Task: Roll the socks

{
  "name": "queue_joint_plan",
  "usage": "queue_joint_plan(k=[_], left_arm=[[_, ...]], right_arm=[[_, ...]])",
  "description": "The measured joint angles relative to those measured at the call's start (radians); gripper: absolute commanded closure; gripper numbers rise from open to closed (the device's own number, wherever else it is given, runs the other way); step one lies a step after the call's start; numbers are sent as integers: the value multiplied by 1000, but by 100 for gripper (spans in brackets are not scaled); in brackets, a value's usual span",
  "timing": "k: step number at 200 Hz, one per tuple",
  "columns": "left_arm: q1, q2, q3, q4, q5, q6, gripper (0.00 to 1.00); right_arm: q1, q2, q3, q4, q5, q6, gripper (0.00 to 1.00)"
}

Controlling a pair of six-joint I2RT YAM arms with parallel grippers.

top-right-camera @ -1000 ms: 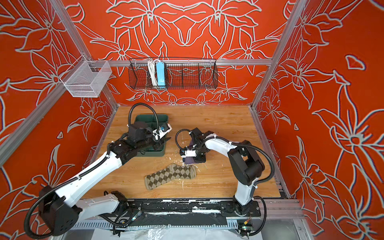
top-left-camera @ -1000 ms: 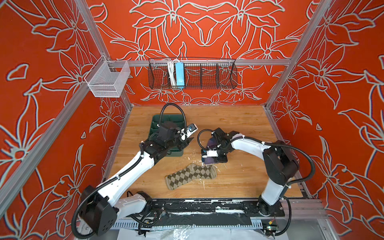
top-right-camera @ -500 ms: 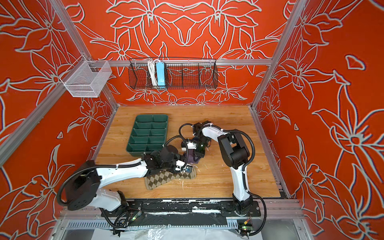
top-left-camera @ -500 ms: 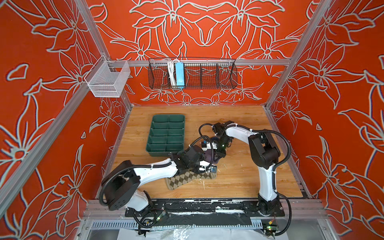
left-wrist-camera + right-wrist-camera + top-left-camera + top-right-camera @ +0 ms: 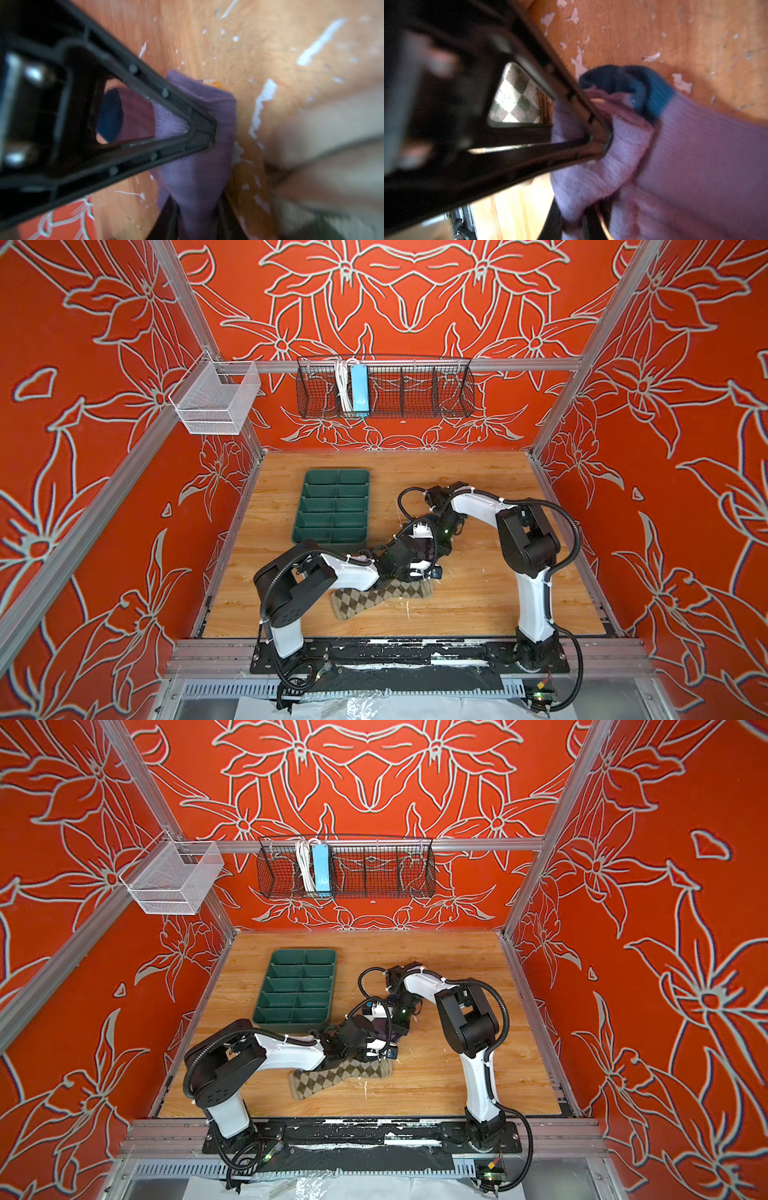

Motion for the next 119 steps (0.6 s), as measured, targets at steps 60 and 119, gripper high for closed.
queue_joint_plan(k=[60, 119], left_arm=[[2, -2, 14, -28, -13, -42, 100], [60, -14, 176, -380, 67, -116, 100]], right_arm=[[-35, -109, -125, 145, -7, 43, 76], [-164, -346, -266, 291, -27, 127, 69]])
